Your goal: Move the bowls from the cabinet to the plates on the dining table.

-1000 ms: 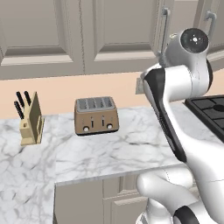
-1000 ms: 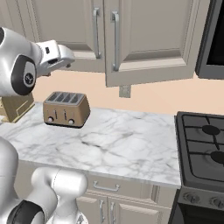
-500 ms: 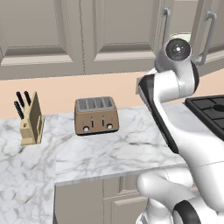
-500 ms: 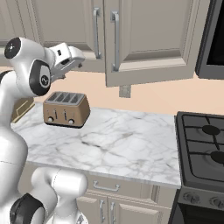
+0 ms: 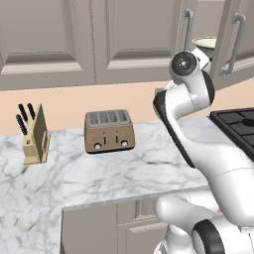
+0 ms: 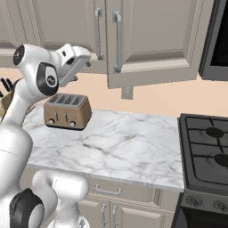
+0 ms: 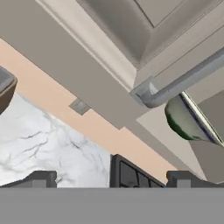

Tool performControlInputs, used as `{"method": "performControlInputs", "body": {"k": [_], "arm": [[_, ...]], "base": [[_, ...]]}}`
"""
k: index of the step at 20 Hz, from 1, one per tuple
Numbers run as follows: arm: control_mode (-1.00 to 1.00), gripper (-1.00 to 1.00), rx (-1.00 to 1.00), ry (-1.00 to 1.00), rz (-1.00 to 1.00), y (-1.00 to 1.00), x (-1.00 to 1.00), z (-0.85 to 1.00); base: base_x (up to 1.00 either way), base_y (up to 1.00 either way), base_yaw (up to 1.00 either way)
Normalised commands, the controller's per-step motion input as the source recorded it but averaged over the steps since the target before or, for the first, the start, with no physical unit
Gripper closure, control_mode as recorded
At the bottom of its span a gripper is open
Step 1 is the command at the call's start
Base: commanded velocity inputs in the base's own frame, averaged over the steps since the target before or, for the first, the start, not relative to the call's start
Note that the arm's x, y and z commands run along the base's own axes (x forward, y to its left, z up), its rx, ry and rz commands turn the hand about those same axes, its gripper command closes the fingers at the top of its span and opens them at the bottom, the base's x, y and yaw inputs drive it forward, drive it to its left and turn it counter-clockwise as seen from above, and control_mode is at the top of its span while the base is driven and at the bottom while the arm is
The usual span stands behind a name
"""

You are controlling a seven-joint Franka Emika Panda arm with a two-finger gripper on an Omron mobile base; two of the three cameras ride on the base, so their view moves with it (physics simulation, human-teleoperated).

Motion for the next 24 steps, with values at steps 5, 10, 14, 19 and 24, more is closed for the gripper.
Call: {"method": "performControlInputs", "body": {"k": [5,10,14,19,24], "arm": [[-1.0,-1.0,-0.08,0.0,-0.02,-0.35,0.38,-0.14],[-1.0,-1.0,-0.09,0.0,-0.01,-0.3,0.46,-0.19],[-1.0,-1.0,-0.1,0.0,-0.02,-0.27,0.45,-0.18],[-1.0,-1.0,-0.09,0.0,-0.03,-0.28,0.3,-0.08],[-1.0,-1.0,-0.09,0.0,-0.03,-0.28,0.13,-0.04]], "base": [[0.0,0.0,0.0],[0.0,0.0,0.0],[0.0,0.0,0.0],[0.0,0.0,0.0],[0.0,0.0,0.0]]}}
